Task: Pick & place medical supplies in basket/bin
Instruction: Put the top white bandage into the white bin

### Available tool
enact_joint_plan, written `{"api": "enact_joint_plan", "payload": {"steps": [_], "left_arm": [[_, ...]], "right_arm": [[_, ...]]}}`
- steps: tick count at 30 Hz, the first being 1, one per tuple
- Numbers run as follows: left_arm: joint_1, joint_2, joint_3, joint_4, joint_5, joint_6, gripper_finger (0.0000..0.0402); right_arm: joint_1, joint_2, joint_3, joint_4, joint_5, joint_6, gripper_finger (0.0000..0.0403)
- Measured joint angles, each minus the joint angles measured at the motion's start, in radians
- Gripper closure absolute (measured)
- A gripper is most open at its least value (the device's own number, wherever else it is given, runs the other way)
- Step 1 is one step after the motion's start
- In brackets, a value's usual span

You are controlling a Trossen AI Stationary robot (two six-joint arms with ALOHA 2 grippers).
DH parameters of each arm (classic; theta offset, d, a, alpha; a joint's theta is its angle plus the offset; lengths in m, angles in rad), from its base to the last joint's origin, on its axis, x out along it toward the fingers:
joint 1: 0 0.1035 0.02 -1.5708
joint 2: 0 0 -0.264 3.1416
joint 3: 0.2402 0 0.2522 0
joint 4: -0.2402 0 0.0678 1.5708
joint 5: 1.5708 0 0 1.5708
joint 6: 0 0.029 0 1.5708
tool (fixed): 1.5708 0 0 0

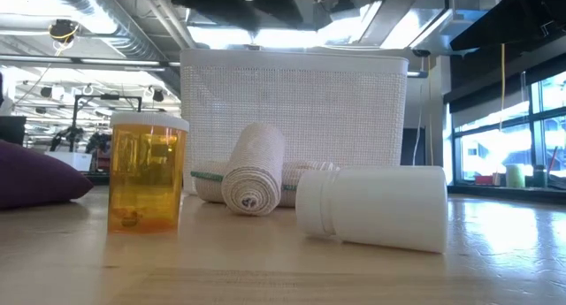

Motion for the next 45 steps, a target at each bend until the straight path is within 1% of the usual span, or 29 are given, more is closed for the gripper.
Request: {"api": "enact_joint_plan", "payload": {"steps": [4, 7, 11, 15, 18, 25, 28, 30, 33, 37, 40, 45], "left_arm": [[-0.001, 0.063, 0.000, -0.006, 0.004, 0.140, 0.0091], [-0.001, 0.110, 0.000, -0.013, -0.015, 0.229, 0.0091], [0.008, 0.128, 0.002, -0.005, -0.022, 0.318, 0.0091], [0.008, 0.128, 0.002, -0.028, -0.069, 0.412, 0.0091], [0.011, 0.129, 0.002, -0.059, -0.085, 0.438, 0.0091], [0.003, 0.159, -0.001, -0.114, -0.082, 0.513, 0.0100], [-0.005, 0.191, -0.001, -0.131, -0.094, 0.558, 0.0110], [-0.010, 0.215, -0.001, -0.127, -0.125, 0.597, 0.0117], [-0.015, 0.257, -0.001, -0.126, -0.190, 0.642, 0.0127], [-0.016, 0.297, -0.001, -0.129, -0.272, 0.656, 0.0146], [-0.017, 0.306, -0.001, -0.136, -0.284, 0.656, 0.0169], [-0.027, 0.298, -0.001, -0.136, -0.280, 0.644, 0.0218]], "right_arm": [[0.000, 0.000, 0.000, 0.000, 0.000, 0.000, 0.0196], [0.000, 0.000, 0.000, 0.000, 0.000, 0.000, 0.0196], [0.000, 0.000, 0.000, 0.000, 0.000, 0.000, 0.0196], [0.000, 0.000, 0.000, 0.000, 0.000, 0.000, 0.0196], [0.000, 0.000, 0.000, 0.002, 0.000, 0.000, 0.0196], [0.000, 0.000, 0.000, 0.010, 0.000, 0.000, 0.0196], [0.000, 0.000, 0.000, 0.013, 0.000, 0.000, 0.0196], [0.000, 0.000, 0.000, 0.014, 0.000, 0.000, 0.0196], [0.000, 0.000, 0.000, 0.014, -0.007, 0.000, 0.0196], [0.000, 0.000, 0.000, 0.014, -0.008, 0.000, 0.0196], [0.000, 0.000, 0.000, 0.014, -0.008, 0.000, 0.0196], [0.000, 0.000, 0.000, 0.013, -0.008, 0.000, 0.0196]]}}
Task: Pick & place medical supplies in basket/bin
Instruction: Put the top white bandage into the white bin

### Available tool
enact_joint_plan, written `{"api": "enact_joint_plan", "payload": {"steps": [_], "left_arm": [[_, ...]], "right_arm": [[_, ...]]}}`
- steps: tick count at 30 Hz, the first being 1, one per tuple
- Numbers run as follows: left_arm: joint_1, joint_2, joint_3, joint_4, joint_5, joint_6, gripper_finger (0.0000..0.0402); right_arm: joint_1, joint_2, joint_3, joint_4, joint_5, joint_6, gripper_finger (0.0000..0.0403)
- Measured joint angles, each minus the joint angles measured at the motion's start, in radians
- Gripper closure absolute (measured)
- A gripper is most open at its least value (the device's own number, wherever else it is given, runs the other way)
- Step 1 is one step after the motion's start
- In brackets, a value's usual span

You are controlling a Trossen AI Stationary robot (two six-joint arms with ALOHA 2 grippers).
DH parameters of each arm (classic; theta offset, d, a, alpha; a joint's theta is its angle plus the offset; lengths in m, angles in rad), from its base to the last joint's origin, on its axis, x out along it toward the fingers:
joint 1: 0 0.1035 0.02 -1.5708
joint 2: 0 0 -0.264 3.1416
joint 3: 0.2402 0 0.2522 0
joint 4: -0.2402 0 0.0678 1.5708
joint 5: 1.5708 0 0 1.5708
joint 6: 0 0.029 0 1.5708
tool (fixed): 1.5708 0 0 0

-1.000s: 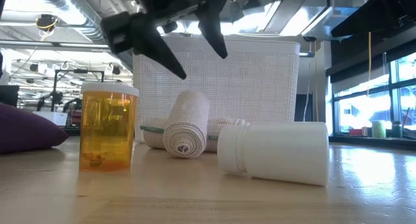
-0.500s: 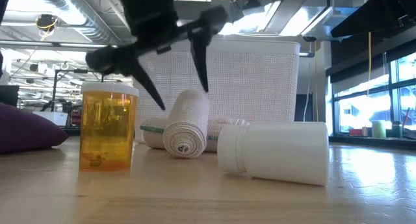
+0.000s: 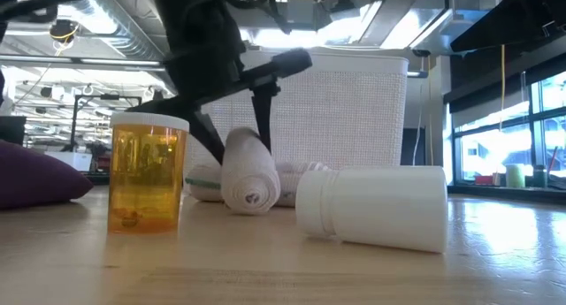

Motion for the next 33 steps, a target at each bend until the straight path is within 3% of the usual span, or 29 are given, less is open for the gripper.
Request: {"api": "enact_joint_plan", "payload": {"steps": [8, 19, 25, 33], "left_arm": [[-0.013, -0.093, 0.001, -0.007, 0.007, -0.114, 0.0267], [0.019, -0.454, 0.002, 0.147, -0.043, -0.208, 0.0271], [0.138, -0.566, 0.002, 0.265, -0.029, -0.057, 0.0271], [0.386, -0.536, 0.002, 0.297, 0.158, 0.186, 0.0272]], "right_arm": [[0.000, 0.000, 0.000, -0.001, -0.008, 0.000, 0.0196], [0.000, 0.000, 0.000, -0.002, -0.008, 0.000, 0.0196], [0.000, 0.000, 0.000, -0.003, -0.008, 0.000, 0.0196], [0.000, 0.000, 0.000, -0.003, -0.008, 0.000, 0.0196]]}}
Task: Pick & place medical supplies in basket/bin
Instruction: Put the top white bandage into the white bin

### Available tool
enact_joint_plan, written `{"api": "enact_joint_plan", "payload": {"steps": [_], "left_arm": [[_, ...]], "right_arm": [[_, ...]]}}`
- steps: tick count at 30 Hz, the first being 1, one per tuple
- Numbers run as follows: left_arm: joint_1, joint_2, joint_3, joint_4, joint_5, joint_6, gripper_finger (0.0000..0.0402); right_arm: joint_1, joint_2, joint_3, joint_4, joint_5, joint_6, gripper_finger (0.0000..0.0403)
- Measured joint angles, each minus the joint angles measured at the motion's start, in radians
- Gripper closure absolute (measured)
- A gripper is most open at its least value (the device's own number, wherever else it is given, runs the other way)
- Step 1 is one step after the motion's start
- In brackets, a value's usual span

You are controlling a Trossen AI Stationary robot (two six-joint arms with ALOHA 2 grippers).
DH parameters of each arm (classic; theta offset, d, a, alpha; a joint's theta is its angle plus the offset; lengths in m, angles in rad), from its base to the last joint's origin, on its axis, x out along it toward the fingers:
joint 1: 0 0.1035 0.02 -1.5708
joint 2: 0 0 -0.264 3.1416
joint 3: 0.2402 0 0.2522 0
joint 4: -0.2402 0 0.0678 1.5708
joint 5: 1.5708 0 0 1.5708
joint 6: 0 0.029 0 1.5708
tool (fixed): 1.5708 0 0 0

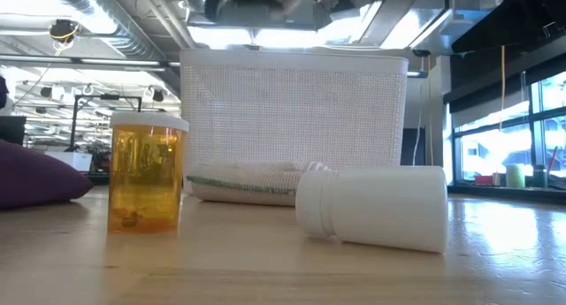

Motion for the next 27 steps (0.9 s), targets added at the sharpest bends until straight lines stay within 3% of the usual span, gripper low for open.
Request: {"api": "enact_joint_plan", "payload": {"steps": [3, 12, 27], "left_arm": [[0.082, 0.032, 0.000, 0.008, 0.011, 0.000, 0.0272], [0.250, 0.145, 0.000, 0.011, 0.169, 0.018, 0.0272], [0.310, 0.381, 0.000, 0.027, 0.173, 0.261, 0.0272]], "right_arm": [[0.000, 0.000, 0.000, -0.001, 0.000, 0.000, 0.0196], [0.000, 0.000, 0.000, -0.004, 0.000, 0.000, 0.0196], [0.000, 0.000, 0.000, -0.004, 0.000, -0.016, 0.0196]]}}
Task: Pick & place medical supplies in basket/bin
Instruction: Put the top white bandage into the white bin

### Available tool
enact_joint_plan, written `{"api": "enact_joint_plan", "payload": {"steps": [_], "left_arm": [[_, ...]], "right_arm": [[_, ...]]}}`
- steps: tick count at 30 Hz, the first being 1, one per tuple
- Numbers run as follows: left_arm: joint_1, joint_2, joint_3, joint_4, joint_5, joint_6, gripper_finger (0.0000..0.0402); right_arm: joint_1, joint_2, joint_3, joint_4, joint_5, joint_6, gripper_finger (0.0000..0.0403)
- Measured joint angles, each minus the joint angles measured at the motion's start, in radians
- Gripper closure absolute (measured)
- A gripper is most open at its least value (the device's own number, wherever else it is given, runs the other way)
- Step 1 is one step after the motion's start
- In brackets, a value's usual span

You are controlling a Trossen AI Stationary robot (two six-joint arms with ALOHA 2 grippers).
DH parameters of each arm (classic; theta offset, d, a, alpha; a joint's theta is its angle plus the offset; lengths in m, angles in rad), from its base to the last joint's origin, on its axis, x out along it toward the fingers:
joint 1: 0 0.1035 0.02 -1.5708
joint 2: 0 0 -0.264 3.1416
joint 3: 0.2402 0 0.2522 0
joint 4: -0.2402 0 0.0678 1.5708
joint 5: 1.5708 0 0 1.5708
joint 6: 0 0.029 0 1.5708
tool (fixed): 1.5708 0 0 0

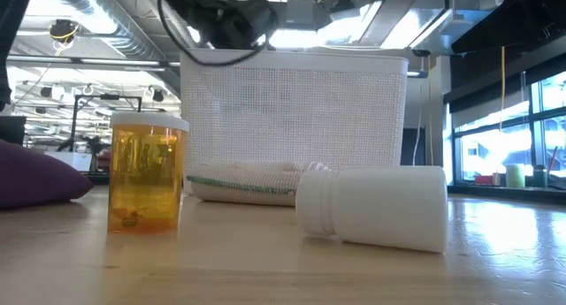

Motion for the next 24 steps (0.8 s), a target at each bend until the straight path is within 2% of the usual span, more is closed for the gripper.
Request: {"api": "enact_joint_plan", "payload": {"steps": [10, 24], "left_arm": [[-0.002, 0.121, 0.000, 0.001, -0.016, 0.068, 0.0272], [-0.011, 0.128, 0.000, 0.024, -0.011, -0.011, 0.0239]], "right_arm": [[0.000, 0.000, 0.000, 0.000, 0.000, -0.006, 0.0196], [0.000, 0.000, 0.000, 0.000, 0.000, -0.007, 0.0196]]}}
